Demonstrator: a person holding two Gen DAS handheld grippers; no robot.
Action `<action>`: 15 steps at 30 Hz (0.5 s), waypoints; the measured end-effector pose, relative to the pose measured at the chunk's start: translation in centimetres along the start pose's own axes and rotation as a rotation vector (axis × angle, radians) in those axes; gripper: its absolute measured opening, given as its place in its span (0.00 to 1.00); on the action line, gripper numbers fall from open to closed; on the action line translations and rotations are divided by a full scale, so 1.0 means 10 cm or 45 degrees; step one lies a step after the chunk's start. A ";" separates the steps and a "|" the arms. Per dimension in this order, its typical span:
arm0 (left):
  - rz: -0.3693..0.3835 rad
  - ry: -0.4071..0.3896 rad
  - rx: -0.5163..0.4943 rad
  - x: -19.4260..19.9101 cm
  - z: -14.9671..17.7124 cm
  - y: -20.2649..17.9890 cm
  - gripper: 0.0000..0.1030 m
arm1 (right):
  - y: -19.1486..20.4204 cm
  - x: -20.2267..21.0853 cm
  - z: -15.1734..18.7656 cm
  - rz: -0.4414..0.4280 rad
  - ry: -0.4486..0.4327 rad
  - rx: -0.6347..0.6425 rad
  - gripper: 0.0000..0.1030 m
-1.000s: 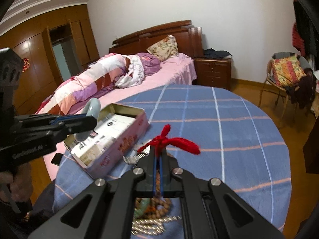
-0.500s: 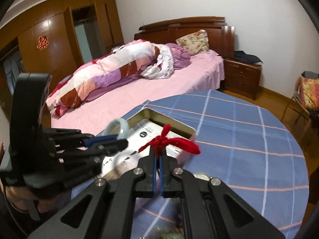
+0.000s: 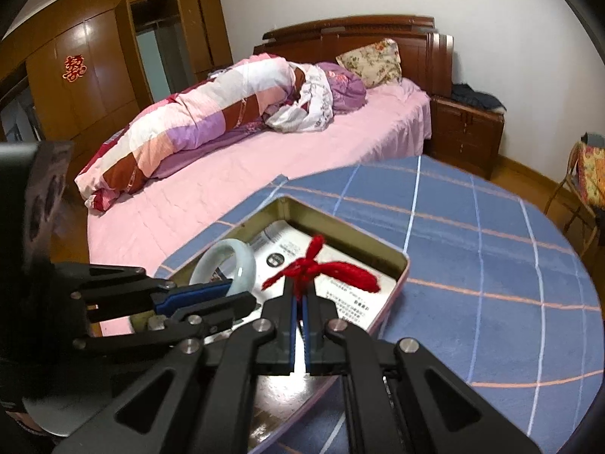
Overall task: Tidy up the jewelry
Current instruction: 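Carry the bangle into the tin with the left tool while the right tool drops the red string there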
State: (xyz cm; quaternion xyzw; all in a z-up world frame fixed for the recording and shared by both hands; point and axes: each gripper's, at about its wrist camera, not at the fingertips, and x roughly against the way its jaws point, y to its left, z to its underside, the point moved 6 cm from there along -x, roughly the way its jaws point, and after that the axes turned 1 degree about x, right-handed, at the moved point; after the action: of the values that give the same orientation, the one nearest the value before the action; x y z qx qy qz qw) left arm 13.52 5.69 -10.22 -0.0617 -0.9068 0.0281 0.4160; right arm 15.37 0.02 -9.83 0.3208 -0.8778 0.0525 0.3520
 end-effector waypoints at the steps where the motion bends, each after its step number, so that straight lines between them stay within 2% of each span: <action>1: 0.000 0.009 0.000 -0.02 0.01 0.00 0.09 | 0.01 -0.03 0.00 -0.007 0.008 -0.010 0.05; 7: -0.004 0.042 -0.006 -0.10 0.06 -0.02 0.11 | -0.03 -0.16 0.13 -0.064 0.094 -0.036 0.09; 10: -0.026 0.060 -0.015 -0.12 0.06 -0.03 0.15 | -0.07 -0.14 0.15 -0.070 0.102 -0.056 0.11; 12: -0.059 0.066 -0.007 -0.11 0.06 0.01 0.23 | -0.11 -0.11 0.15 -0.058 0.096 -0.069 0.22; 14: -0.072 0.049 0.016 -0.08 0.03 0.07 0.40 | -0.16 -0.03 0.15 -0.084 0.071 -0.097 0.35; 15: -0.076 0.039 0.024 -0.06 0.02 0.11 0.46 | -0.17 -0.01 0.13 -0.086 0.062 -0.107 0.37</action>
State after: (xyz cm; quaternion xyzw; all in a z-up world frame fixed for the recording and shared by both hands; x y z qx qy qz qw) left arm 13.82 6.65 -10.92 -0.0310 -0.9014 0.0232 0.4312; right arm 15.71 -1.71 -11.10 0.3338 -0.8590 0.0114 0.3881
